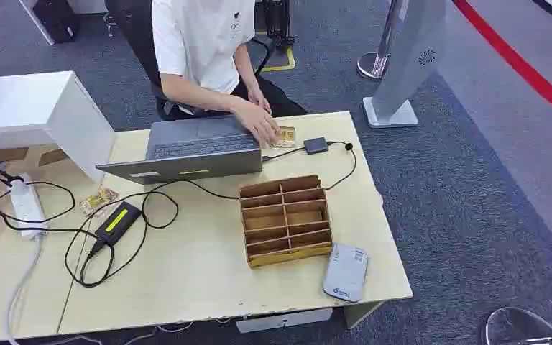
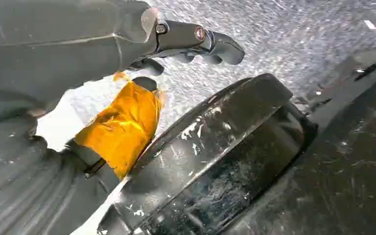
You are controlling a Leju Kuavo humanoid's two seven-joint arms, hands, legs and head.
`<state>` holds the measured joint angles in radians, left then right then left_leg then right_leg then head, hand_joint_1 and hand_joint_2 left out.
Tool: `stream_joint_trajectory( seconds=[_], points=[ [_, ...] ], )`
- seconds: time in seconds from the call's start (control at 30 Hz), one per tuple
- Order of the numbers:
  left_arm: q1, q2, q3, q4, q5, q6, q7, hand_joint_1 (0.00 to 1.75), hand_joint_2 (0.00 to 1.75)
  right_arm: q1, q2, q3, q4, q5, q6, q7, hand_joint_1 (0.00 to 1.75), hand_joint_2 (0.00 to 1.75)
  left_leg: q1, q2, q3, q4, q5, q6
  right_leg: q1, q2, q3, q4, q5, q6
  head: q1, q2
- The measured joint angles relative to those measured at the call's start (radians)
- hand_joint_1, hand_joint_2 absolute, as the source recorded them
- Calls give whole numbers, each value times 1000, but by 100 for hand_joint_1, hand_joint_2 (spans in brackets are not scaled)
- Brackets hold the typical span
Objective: Pass the card to the sensor for recognition and then transmit it.
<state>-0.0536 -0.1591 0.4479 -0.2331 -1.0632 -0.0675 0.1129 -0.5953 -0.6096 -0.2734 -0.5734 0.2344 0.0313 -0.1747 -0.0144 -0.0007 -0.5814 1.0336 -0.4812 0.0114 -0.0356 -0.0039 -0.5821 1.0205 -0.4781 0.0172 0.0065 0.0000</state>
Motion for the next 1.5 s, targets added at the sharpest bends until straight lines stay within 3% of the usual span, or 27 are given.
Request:
stream_joint_trajectory(
  seconds=[0.17,0.33,0.47,0.6,0.73,0.77,0.9,1.2,1.33,1.5],
  points=[
    [0,2,3,0,-6,-1,-13,0,175,-175,66,154,-69,144,-12,38,0,175,1,-1,2,0,1,1,0,-1,0,0,1,0,0,0],
    [0,1,11,0,-7,0,-16,0,175,-233,103,220,-103,155,-15,23,0,175,1,-11,-3,0,4,0,1,-11,0,0,1,0,0,0],
    [0,1,12,0,-30,10,-45,0,175,-283,168,305,-143,275,-34,11,0,175,1,-4,-3,0,3,-1,0,-3,-1,0,1,0,0,0],
    [-15,-1,11,0,-49,46,-141,0,175,-317,250,431,-195,407,-65,45,0,175,1,-4,-1,0,4,-2,1,-3,-2,0,1,0,0,0],
    [-43,-34,7,0,-43,71,-326,0,175,-321,332,542,-239,466,-120,50,0,175,3,-5,-2,0,5,-2,2,-5,-1,0,2,-1,0,0],
    [-49,-46,3,0,-42,73,-344,0,175,-321,349,567,-245,487,-144,57,0,175,5,-5,-2,0,5,-2,3,-5,-1,0,2,-1,1,0],
    [-63,-79,-1,0,-24,23,-344,0,175,-325,412,639,-248,550,-218,71,0,175,5,-3,-2,1,5,-3,3,-3,-2,-1,3,-1,1,0],
    [-65,-89,-1,1,-13,-16,-340,0,175,-360,498,706,-222,599,-260,101,0,175,6,-3,-3,1,5,-3,4,-3,-3,-1,3,-1,1,0],
    [-66,-90,0,2,19,-4,-237,0,175,-386,531,725,-190,639,-285,128,0,175,6,-4,-3,1,5,-3,5,-4,-2,-1,3,-1,1,0],
    [-64,-85,0,2,14,14,-224,0,175,-395,552,738,-175,642,-282,127,0,175,6,-4,-3,1,5,-3,5,-4,-3,-1,3,-1,0,0]
  ],
)
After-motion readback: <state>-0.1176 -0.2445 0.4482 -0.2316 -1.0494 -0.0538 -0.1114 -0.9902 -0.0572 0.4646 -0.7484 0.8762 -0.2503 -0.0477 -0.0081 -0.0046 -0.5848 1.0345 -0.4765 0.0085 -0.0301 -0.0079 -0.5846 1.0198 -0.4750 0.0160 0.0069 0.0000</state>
